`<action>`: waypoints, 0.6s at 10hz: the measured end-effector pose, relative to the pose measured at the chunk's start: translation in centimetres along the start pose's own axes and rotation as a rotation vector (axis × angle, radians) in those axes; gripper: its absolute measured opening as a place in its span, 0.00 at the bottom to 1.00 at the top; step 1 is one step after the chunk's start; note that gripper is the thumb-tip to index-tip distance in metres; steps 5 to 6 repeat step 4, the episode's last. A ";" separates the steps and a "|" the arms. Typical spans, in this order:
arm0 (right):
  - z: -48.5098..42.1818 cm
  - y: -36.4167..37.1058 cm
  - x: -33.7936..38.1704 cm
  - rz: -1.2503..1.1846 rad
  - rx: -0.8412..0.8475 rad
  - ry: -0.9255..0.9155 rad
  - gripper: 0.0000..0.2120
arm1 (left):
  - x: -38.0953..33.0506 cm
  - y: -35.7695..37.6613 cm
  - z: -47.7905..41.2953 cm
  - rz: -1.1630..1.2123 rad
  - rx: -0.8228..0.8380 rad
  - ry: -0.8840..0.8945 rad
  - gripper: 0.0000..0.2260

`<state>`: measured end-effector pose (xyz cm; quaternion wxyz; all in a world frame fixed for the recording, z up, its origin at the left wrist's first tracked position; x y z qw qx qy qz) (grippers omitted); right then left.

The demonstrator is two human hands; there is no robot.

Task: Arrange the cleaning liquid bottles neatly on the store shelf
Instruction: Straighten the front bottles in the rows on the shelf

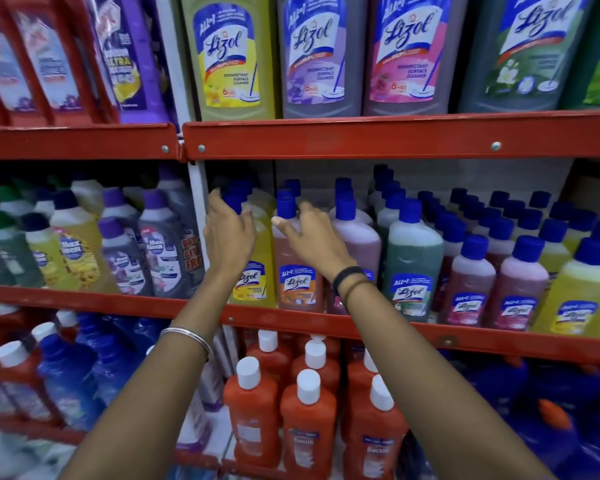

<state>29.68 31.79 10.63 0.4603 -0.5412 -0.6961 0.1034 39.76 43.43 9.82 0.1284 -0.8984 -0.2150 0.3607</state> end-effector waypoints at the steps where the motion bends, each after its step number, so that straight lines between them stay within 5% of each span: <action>1: -0.5 0.1 0.5 0.082 -0.073 0.030 0.23 | 0.8 0.0 -0.5 0.036 0.046 0.024 0.19; 6: 0.1 -0.4 1.4 0.084 -0.065 0.069 0.19 | 0.0 -0.3 -0.1 -0.019 0.112 0.017 0.24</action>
Point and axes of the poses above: each hand's wrist, its own z-axis away from the middle knuckle, its own y-axis out of the palm, x = y × z, the point moved 4 cm from there along -z, towards the middle knuckle, and after that the axes turned 2 degrees about x, right-handed, at the moved point
